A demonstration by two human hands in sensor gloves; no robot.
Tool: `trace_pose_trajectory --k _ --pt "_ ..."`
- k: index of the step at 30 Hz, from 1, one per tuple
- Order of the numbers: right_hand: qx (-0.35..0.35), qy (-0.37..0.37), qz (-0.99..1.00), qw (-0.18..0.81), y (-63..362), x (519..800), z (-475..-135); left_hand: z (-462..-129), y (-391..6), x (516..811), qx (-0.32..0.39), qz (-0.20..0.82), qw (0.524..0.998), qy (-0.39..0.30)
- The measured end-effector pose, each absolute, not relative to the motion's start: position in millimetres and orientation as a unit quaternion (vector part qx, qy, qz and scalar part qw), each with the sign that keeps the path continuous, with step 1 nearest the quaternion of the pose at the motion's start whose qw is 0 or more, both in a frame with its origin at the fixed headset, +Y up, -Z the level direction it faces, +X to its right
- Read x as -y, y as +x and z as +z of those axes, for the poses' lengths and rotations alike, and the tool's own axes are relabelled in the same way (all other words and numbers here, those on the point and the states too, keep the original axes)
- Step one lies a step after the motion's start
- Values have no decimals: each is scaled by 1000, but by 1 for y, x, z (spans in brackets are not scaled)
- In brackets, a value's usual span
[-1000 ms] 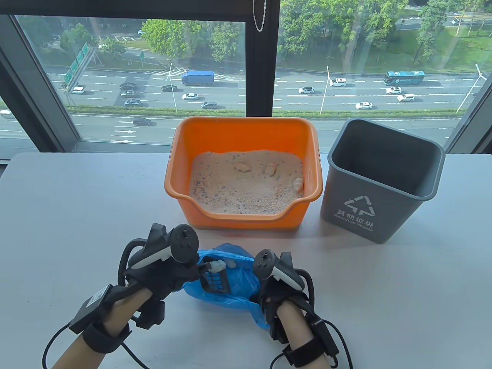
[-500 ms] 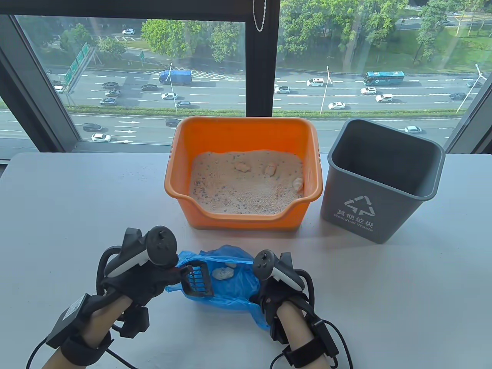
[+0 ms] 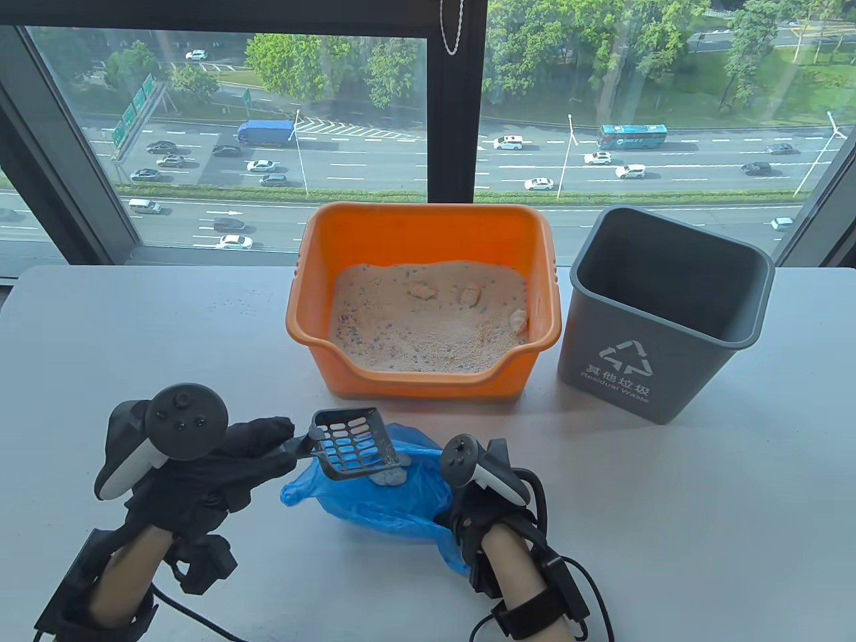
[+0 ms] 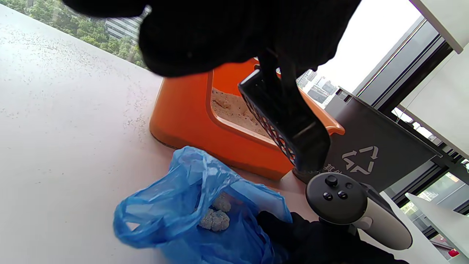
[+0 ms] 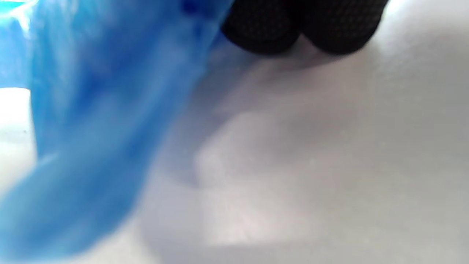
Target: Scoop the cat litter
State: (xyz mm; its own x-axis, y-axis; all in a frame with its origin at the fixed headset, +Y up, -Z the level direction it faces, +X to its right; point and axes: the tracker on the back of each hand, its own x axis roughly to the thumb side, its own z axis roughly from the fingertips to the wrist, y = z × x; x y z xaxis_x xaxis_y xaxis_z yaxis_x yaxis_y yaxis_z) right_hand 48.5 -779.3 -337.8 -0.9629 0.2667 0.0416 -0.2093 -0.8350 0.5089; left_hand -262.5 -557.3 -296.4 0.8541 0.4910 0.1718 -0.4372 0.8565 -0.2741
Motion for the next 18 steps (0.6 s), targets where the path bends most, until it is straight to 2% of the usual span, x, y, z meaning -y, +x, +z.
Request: trace_pose_trajectory --k 3,8,15,18 --pt "-259 55 956 124 49 779 -338 -324 -245 555 90 248 958 -110" --pt "-259 56 956 125 48 779 -338 -385 -200 570 1 221 967 -125" --pt "-260 57 955 129 49 779 -338 -476 -130 621 -112 187 963 -158" --pt "-260 57 955 131 49 780 -338 -501 -114 639 -164 156 963 -148"
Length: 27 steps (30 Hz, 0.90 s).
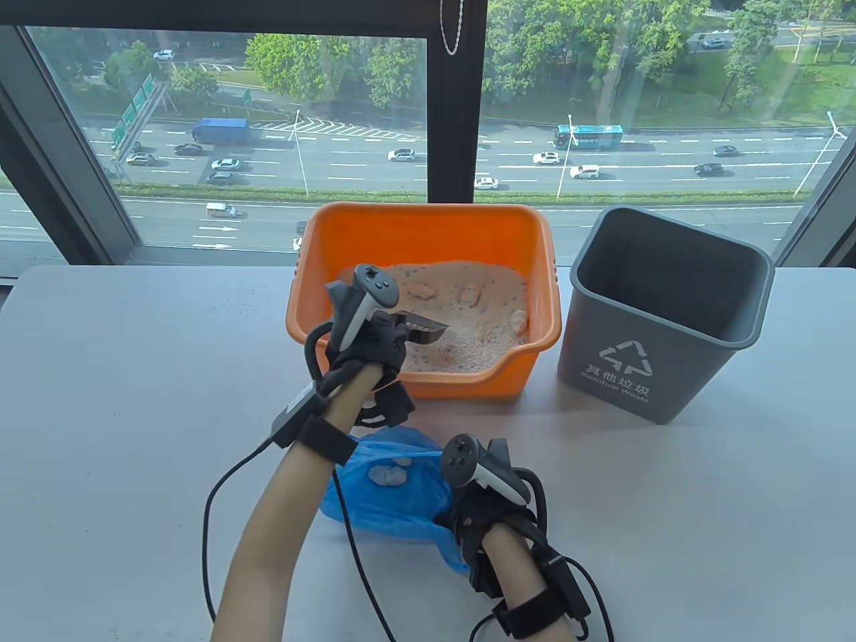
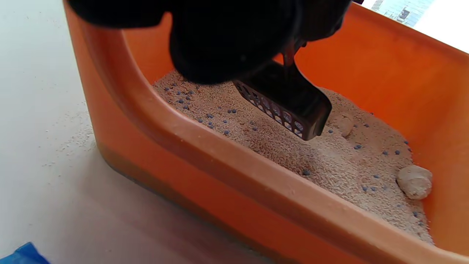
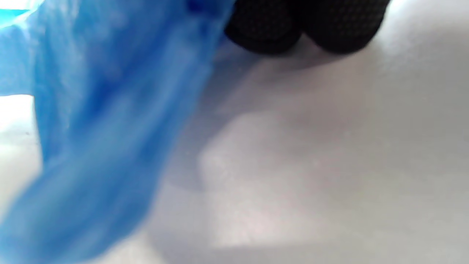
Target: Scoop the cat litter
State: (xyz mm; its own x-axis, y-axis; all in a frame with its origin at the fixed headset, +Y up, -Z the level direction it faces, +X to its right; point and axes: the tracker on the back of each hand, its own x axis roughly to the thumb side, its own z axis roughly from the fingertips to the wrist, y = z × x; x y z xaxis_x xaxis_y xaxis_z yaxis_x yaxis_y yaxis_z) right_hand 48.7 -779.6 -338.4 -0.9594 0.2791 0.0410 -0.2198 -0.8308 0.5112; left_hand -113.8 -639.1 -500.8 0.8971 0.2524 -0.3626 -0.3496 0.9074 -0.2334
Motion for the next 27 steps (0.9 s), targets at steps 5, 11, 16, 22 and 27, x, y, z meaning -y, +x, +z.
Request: trace_pose_trajectory --k 5,11,16,22,27 --pt "-260 58 955 133 49 780 -339 -539 -102 666 -214 182 947 -156" --pt "-260 58 955 133 49 780 -339 -568 -87 692 -231 114 930 -262" --pt "-260 58 955 133 49 780 -339 -568 -85 688 -215 120 938 -243" --pt "-261 59 954 132 49 780 -339 -552 -97 668 -169 185 945 -210" --pt "-261 58 955 132 50 780 -339 -529 -107 649 -131 268 944 -142"
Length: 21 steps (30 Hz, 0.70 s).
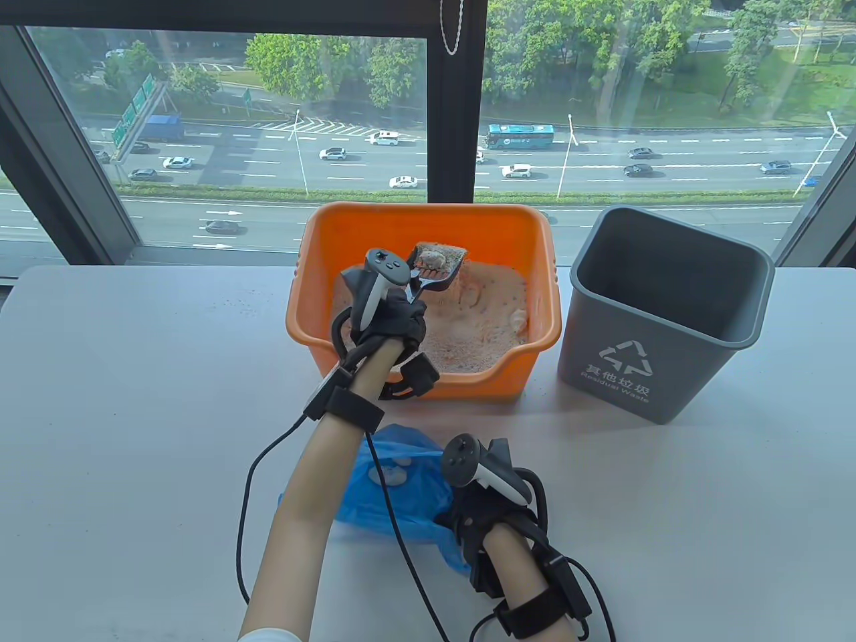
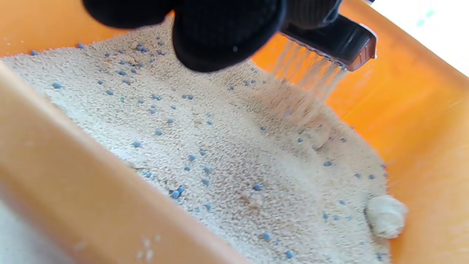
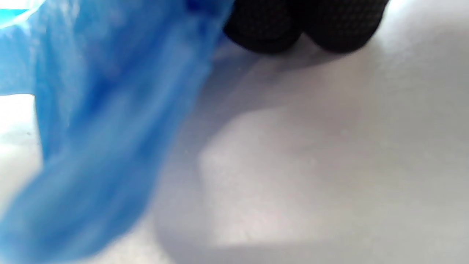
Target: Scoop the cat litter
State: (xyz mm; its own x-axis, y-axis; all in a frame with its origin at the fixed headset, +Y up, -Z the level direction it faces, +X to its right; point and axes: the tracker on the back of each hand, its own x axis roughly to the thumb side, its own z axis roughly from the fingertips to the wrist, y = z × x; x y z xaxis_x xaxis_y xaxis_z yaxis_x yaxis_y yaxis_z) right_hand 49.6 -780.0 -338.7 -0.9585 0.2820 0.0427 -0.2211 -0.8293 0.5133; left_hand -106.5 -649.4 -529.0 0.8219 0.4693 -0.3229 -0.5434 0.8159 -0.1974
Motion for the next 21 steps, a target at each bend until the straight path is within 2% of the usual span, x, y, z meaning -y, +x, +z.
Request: trace_pose_trajectory --k 7,10,12,14,16,17,19,21 --pt "-261 58 955 131 50 780 -338 -510 -117 640 -83 279 944 -153" --pt "-261 58 955 131 50 780 -339 -505 -116 637 -90 273 953 -94" --pt "-261 58 955 131 50 780 -338 -503 -115 633 -80 254 956 -123" --pt "-260 58 955 130 50 780 -338 -501 -114 632 -75 298 946 -102" --pt "-260 57 955 130 50 780 -338 -498 -108 629 -59 212 968 -123" --pt "-261 57 955 130 50 780 -338 -497 -108 628 -59 202 970 -122" --pt "-261 57 955 130 50 780 -338 -494 -109 628 -58 248 962 -99" --pt "-261 58 955 130 50 780 -338 -494 -108 628 -55 261 958 -110"
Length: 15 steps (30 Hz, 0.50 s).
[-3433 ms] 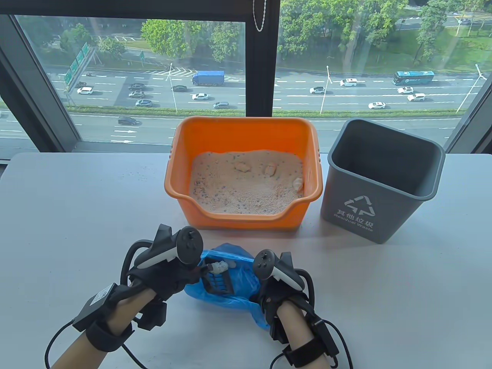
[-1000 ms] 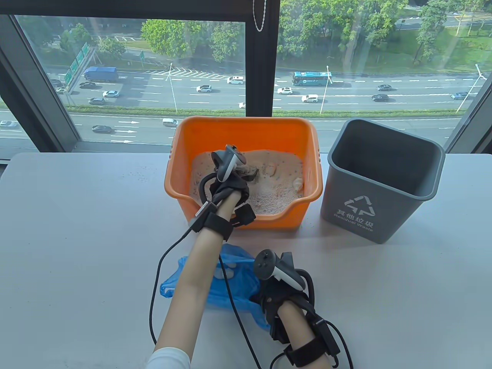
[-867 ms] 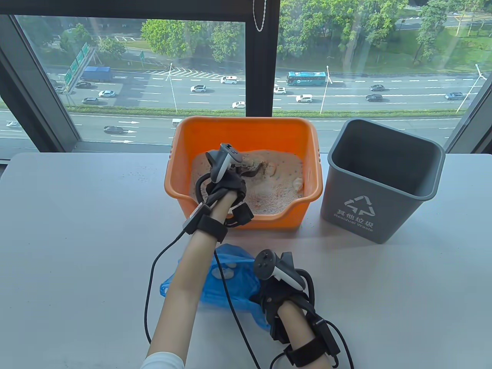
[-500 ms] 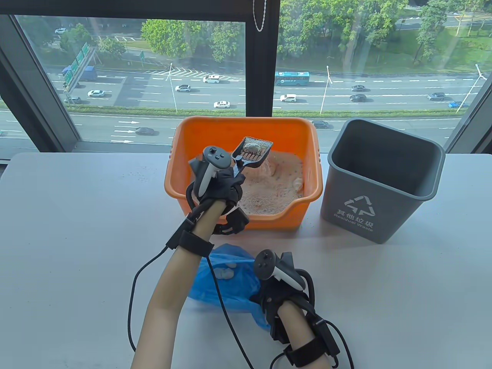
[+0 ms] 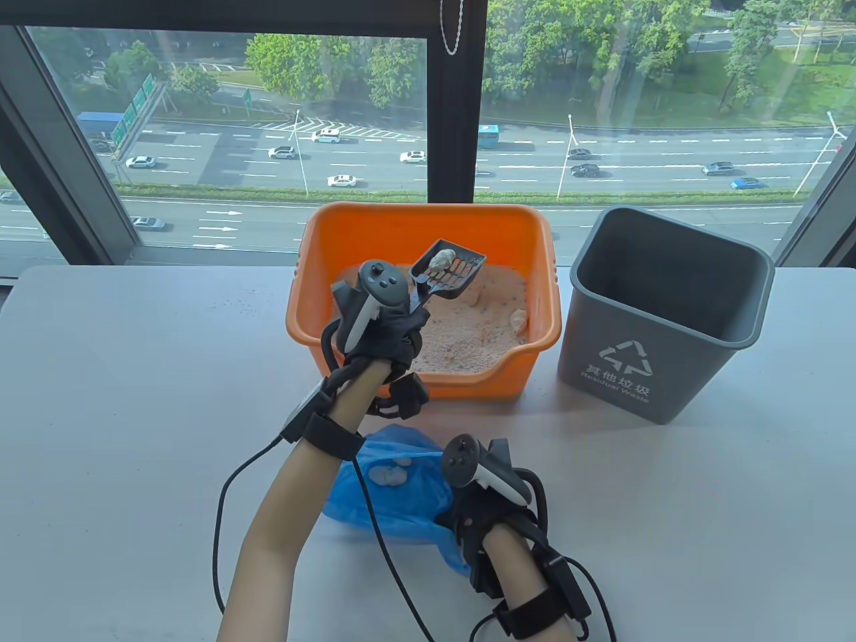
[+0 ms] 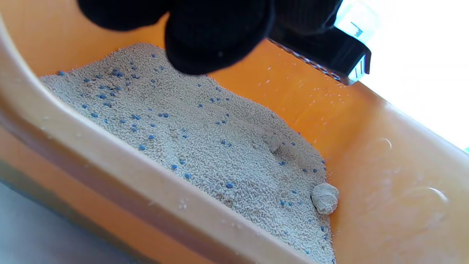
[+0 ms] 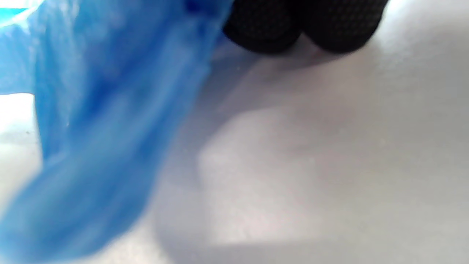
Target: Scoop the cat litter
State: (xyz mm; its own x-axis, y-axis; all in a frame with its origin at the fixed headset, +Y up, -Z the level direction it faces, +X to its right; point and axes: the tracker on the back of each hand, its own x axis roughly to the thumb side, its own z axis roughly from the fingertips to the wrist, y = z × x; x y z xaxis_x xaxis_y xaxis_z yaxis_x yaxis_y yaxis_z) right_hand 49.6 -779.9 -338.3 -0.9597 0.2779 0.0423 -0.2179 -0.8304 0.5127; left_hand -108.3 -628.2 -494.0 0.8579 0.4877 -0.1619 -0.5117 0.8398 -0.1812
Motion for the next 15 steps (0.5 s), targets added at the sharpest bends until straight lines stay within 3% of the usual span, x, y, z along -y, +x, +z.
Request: trace_pose_trajectory --k 3,4,6,9,15 --pt "-261 57 955 130 50 780 -338 -493 -114 626 -51 274 953 -115" --pt "-261 57 955 130 50 780 -338 -493 -116 627 -48 317 938 -132" --pt "-261 57 955 130 50 780 -338 -493 -118 624 -40 308 934 -176" --pt "-261 58 955 128 50 780 -338 -487 -125 618 -51 305 943 -122" --pt "-262 57 955 128 49 780 -338 -465 -132 611 -17 279 950 -138"
